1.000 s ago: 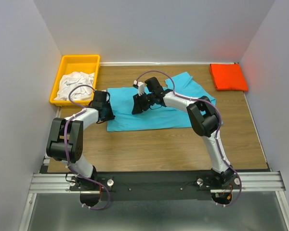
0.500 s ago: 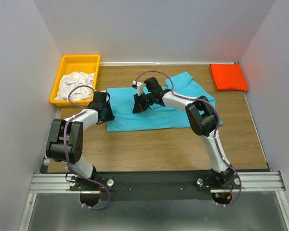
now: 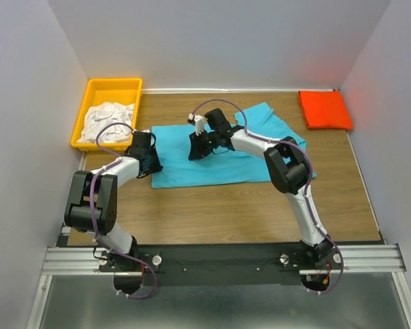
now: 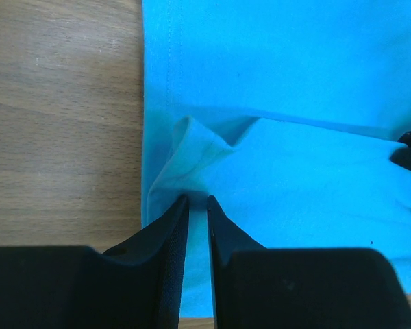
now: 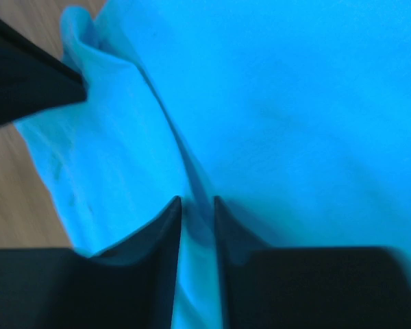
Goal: Fold and stack the t-shirts
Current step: Fold the tshirt
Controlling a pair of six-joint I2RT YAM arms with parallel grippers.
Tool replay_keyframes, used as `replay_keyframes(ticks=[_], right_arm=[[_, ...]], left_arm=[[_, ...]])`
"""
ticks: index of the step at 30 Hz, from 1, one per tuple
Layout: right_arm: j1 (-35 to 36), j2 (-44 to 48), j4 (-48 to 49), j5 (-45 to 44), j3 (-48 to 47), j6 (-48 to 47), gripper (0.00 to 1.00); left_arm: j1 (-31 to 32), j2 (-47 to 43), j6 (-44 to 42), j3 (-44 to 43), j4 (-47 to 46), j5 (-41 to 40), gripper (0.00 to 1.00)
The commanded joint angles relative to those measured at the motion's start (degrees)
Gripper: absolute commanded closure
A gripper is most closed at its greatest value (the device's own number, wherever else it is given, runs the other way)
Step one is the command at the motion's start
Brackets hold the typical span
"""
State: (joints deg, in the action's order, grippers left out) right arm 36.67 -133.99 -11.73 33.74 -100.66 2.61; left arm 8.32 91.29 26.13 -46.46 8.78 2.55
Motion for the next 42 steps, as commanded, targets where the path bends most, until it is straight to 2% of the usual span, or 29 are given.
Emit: replay_keyframes(ticks=[1, 3, 11, 21, 29, 33, 41, 42], right_arm=[[0.3, 1.7, -2.0, -3.1, -1.6, -1.2, 0.6], [0.2, 3.0, -2.9, -5.2, -0.4, -2.1, 0.54], [-4.4, 10.8, -8.7, -10.2, 6.3, -9.0, 0.54], [-7.0, 13.5, -11.3, -14.1, 13.3, -12.7, 0.58], [-7.7, 14.2, -11.4, -15.7, 15.4, -13.5, 0.62], [-7.8, 14.3, -11.6, -15.4, 15.1, -13.5, 0.72], [-8.0, 15.0, -11.6, -15.5, 14.4, -13.2, 0.84], [-8.1, 15.2, -11.5, -15.8, 14.4, -13.1, 0.88]], left_arm=[[-0.5, 0.1, -0.1, 2.2, 4.1, -3.8, 0.75], [-0.5, 0.4, -0.1, 2.0, 4.1, -3.8, 0.75], [-0.5, -0.1, -0.2, 2.0, 3.8, -3.7, 0.75], [-0.5, 0.2, -0.4, 1.7, 3.8, -3.5, 0.75], [-0.5, 0.5, -0.5, 1.8, 3.6, -3.3, 0.75], [-0.5, 0.5, -0.6, 1.7, 3.7, -3.3, 0.75], [-0.5, 0.8, -0.6, 1.8, 3.8, -3.3, 0.75], [-0.5, 0.8, -0.6, 1.8, 3.8, -3.3, 0.75]])
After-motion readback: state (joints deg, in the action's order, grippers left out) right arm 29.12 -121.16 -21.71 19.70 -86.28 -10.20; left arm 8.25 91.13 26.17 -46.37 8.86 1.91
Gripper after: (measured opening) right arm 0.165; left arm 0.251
